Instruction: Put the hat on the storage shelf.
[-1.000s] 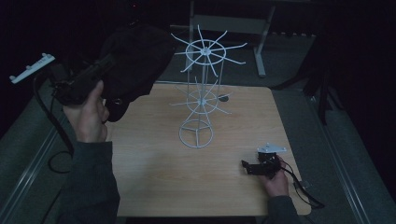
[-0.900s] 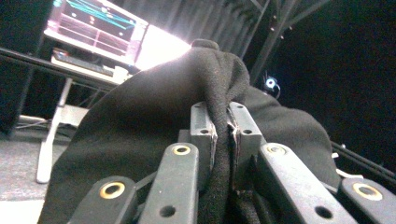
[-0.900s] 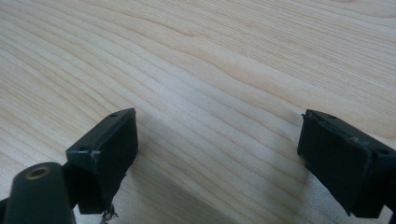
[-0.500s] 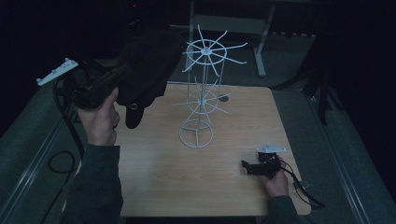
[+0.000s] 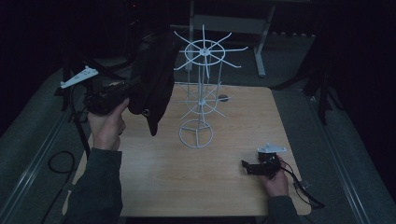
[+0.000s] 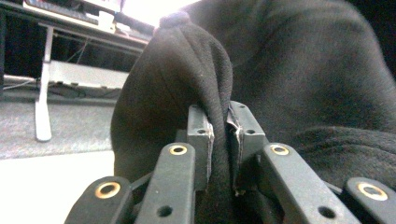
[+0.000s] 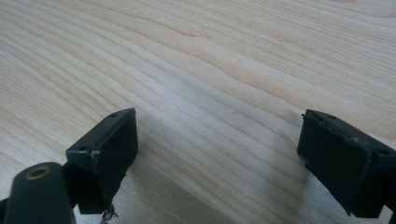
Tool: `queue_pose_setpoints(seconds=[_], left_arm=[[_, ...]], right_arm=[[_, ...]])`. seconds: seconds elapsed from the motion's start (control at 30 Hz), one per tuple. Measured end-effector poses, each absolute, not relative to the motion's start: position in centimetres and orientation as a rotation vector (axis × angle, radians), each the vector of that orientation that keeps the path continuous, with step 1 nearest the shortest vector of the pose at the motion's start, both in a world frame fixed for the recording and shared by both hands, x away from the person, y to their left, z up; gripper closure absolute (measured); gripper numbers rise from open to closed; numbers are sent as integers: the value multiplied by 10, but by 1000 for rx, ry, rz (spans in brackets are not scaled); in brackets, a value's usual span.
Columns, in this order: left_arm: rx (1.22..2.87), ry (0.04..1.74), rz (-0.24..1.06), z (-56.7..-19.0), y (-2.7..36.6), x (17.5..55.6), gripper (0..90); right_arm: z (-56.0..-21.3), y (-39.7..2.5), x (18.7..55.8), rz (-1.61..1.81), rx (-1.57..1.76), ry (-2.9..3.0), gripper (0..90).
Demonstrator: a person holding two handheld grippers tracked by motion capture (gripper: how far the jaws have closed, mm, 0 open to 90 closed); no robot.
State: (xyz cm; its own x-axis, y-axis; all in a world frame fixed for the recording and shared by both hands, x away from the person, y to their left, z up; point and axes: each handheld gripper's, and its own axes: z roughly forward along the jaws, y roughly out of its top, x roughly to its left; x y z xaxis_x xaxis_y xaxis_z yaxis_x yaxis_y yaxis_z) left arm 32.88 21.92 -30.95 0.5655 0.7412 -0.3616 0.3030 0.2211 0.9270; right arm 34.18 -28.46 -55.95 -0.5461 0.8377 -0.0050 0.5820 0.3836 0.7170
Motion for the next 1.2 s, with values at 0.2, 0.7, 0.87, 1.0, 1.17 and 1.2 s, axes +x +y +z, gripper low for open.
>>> queue_pose_setpoints(seconds=[0.2,0.7,0.87,1.0,1.17,1.2], left_arm=[[1432,992,368,-313,217,331,742],[1436,991,356,-313,225,331,524],[1429,995,365,-310,232,329,526],[1448,1008,381,-312,234,328,528],[1450,1016,394,-314,238,327,546],[1449,1016,397,-314,239,327,548]], right_arm=[[-560,-285,342,960,1230,2280,119],[-560,-285,342,960,1227,2279,119],[-560,-285,342,960,1226,2279,119],[-560,-285,342,960,1224,2279,119],[-560,-285,342,960,1229,2279,119],[-560,-285,342,960,1229,2280,119]])
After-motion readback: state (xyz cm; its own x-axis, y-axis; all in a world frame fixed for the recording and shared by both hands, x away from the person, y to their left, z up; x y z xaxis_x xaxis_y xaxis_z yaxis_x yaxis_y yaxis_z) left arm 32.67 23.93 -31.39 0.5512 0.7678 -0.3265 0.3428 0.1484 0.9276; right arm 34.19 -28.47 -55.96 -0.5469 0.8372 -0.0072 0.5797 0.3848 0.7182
